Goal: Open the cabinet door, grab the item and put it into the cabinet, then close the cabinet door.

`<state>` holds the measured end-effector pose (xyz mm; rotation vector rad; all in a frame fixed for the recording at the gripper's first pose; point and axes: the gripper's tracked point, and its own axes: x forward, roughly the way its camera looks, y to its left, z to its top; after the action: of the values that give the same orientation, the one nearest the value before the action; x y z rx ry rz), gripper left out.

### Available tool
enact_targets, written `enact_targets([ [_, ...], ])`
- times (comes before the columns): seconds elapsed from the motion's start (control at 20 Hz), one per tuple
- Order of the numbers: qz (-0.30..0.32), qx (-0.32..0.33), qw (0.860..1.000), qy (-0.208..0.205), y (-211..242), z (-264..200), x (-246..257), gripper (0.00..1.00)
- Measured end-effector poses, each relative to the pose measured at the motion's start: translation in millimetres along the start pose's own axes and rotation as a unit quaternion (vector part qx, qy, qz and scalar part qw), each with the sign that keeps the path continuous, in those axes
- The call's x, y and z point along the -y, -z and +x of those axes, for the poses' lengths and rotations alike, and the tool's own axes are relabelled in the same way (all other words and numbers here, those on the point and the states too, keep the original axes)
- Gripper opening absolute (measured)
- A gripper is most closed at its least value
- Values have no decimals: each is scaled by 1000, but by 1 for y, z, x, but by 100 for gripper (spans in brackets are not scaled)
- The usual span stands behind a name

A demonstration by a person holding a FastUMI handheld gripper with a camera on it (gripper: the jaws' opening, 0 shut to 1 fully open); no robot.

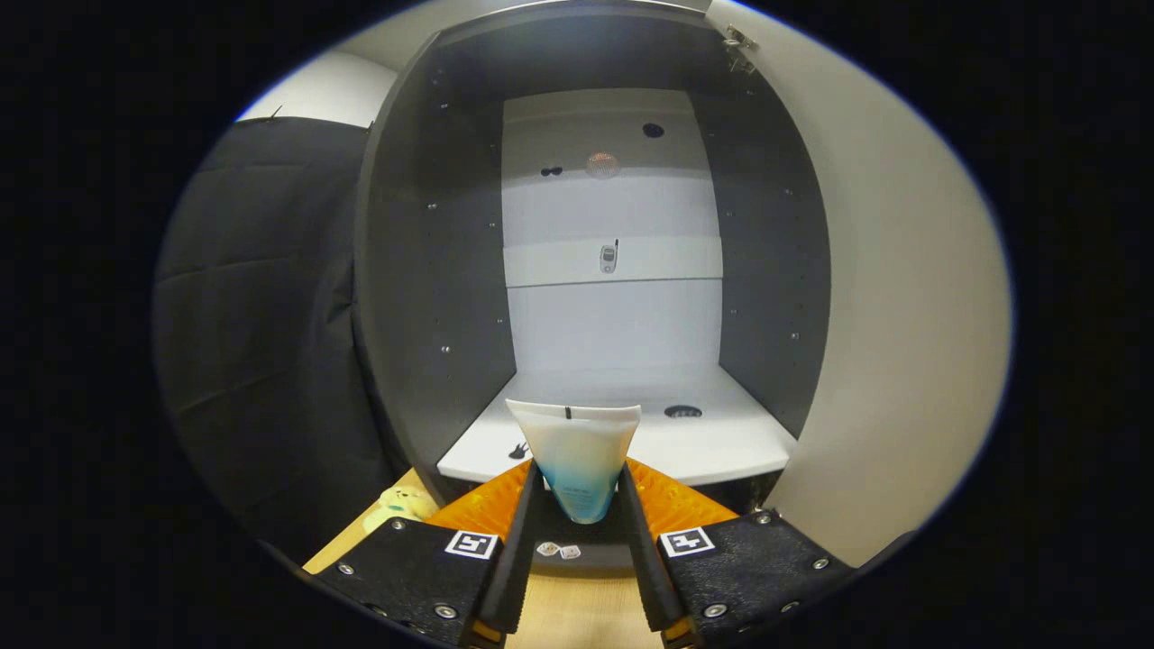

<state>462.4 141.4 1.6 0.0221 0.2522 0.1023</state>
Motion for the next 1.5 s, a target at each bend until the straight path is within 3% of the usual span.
enact_targets([
  [0.25,7,0,1000,3,-30,44,5,51],
  [0.55,20,-48,999,4,-17,95,6,51],
  [0.95,13,-50,999,15,-15,109,11,55],
  [1.05,12,-42,999,13,-20,103,13,65],
  [1.2,3,-25,1000,19,-30,86,17,89],
  [1.3,1,-11,1000,19,-37,68,17,93],
  [1.5,-3,18,1000,16,-50,24,17,93],
])
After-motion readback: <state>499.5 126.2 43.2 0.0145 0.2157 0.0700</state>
